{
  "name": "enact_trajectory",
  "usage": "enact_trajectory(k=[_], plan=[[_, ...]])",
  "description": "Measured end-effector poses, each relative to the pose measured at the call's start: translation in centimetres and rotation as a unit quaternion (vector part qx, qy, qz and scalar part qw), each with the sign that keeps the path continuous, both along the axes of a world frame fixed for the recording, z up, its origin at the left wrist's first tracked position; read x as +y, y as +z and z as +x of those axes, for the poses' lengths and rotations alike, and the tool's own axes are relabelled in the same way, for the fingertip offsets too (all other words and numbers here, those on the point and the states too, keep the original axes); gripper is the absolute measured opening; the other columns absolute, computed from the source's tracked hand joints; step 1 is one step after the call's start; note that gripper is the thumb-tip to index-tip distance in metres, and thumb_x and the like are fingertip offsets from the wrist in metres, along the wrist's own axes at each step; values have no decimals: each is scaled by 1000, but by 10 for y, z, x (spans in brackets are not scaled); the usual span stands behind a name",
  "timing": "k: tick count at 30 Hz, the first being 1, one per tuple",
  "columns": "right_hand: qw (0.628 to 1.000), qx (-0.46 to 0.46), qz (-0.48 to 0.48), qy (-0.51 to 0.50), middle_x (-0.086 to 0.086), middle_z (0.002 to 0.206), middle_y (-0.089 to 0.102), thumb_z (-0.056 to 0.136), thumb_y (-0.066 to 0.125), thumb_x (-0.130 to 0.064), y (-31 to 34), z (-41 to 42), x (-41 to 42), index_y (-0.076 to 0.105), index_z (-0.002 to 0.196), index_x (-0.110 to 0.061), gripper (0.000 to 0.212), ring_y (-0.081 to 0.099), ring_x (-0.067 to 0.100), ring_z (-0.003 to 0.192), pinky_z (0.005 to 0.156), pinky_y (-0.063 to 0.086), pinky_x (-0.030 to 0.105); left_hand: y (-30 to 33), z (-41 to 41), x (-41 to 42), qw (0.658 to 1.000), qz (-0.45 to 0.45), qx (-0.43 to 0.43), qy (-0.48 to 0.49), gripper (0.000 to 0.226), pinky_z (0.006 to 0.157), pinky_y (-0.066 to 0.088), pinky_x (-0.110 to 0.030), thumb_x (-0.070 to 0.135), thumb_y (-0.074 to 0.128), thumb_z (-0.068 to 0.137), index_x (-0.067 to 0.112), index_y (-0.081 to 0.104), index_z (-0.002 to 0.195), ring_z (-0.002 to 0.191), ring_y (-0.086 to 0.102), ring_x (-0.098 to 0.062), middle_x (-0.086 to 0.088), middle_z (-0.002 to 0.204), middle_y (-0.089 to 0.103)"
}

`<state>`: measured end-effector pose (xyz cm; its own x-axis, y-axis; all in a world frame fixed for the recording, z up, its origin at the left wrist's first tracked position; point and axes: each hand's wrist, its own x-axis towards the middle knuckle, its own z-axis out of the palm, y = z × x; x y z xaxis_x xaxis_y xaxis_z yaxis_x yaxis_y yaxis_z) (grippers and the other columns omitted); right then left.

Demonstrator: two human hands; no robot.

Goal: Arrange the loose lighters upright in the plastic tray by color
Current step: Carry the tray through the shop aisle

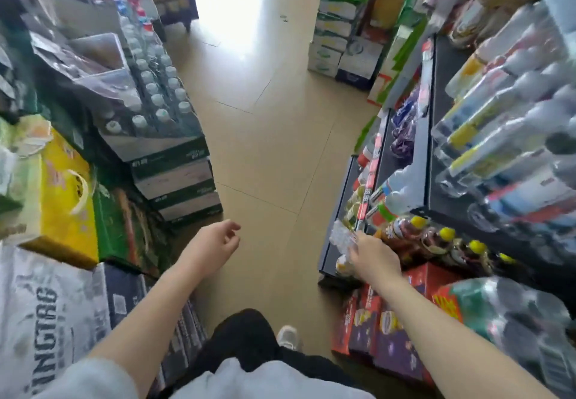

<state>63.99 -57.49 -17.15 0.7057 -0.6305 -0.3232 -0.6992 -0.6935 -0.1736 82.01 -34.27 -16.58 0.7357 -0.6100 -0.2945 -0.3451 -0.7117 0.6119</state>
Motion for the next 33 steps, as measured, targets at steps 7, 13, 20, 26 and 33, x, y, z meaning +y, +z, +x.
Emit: enact_trajectory(k=[7, 13, 20, 26, 33], plan=[[989, -116, 17, 94, 16, 96, 65, 94, 41, -24, 24, 204, -88, 51, 99, -7, 20, 61, 33, 87, 59, 34, 30, -23, 144, -62, 993, 64, -7, 95, 31, 85, 50, -37, 25, 50, 89, 17, 53, 118, 96, 58, -19, -6, 110, 62], [990, -111, 39, 75, 17, 97, 63, 93, 40, -25, 16, 357, -167, 49, 92, -8, 19, 58, 34, 89, 59, 34, 32, -23, 294, -141, 994, 68, 25, 84, 28, 78, 46, -28, 24, 51, 89, 15, 56, 114, 86, 57, -14, -5, 104, 64], [998, -37, 57, 13, 16, 102, 62, 91, 41, -20, -7, 479, -268, 49, 98, -9, 16, 57, 33, 89, 62, 37, 32, 2, 457, -254, 998, -40, 24, 49, 22, 73, 49, -30, 19, 53, 88, 14, 59, 109, 77, 60, -15, 0, 90, 63], [999, 21, 27, 8, 12, 94, 63, 91, 39, -21, -40, 605, -377, 41, 81, -15, 12, 50, 27, 73, 58, 37, 31, -15, 595, -346, 996, -82, -6, 26, 23, 73, 53, -31, 16, 53, 87, 17, 58, 109, 75, 59, -11, 7, 87, 61], [994, 31, 15, 101, 9, 93, 64, 93, 36, -27, -27, 813, -482, 38, 78, -15, 19, 51, 27, 74, 58, 36, 31, -37, 755, -416, 994, -7, 24, 106, 23, 73, 53, -31, 20, 51, 88, 17, 57, 110, 77, 58, -9, 7, 89, 60]])
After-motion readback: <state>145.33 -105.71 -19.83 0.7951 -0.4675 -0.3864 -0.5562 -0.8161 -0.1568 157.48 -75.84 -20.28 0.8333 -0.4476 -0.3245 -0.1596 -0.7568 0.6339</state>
